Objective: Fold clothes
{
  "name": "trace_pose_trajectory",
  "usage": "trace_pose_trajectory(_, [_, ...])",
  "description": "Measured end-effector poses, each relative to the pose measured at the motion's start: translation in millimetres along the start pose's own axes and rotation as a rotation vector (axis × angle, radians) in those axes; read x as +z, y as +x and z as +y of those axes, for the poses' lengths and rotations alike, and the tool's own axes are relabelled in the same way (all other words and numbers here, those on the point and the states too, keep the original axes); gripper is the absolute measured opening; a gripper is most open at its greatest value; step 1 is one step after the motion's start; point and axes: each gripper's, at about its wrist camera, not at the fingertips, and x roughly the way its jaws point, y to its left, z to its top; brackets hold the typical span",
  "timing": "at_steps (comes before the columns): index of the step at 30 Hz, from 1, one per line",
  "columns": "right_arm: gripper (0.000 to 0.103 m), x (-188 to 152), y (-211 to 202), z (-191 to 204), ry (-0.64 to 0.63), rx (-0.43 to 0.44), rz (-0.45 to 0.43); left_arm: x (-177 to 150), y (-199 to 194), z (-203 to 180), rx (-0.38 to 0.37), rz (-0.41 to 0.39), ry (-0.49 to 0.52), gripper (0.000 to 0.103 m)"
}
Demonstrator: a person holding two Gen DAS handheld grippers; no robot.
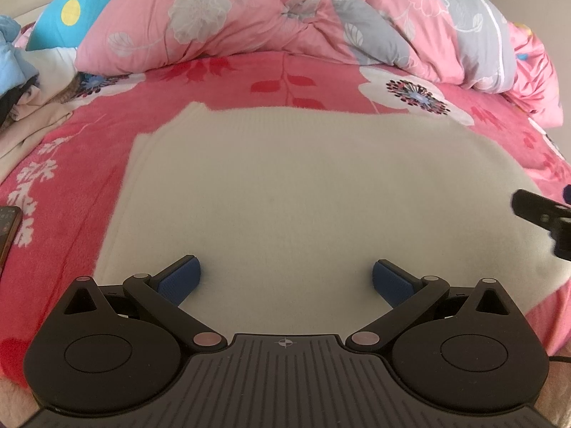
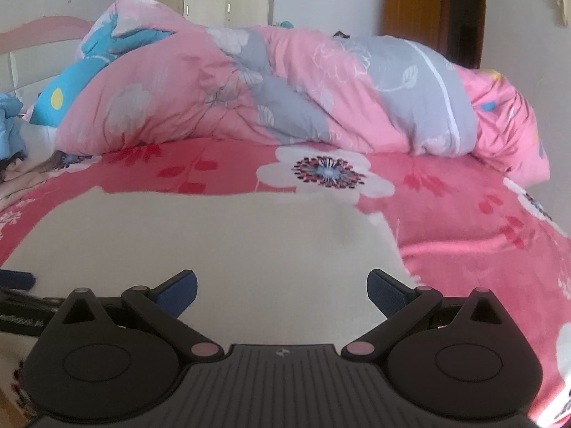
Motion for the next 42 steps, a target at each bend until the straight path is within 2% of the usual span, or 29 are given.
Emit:
trace_pose_trajectory(4, [0.103,-9.0,15.9,2.5,-0.023,0.0,-0.014,-0.2,-0.2,-0.4,0.001,0.0,0.002,0.103])
trace_pose_trajectory(7, [0.103,-22.7,38.6,3.9,-0.033,0.009,0.045,-0.3,-0.3,-0.7,0.002,0.001,0.004,0.103])
trace_pose_trajectory(9, [0.103,-30.6,46.3,2.6,-0.009,0.016,0.051,-0.3,-0.4,-0.9,0.003,0.001,0.005,0.103])
trace_pose_trajectory(42, [0.103,-34.8,46.8,1.3,0.0,0.026,0.051,0.1,-0.1,-2.7,0.016,0.002,-0.001,0.103])
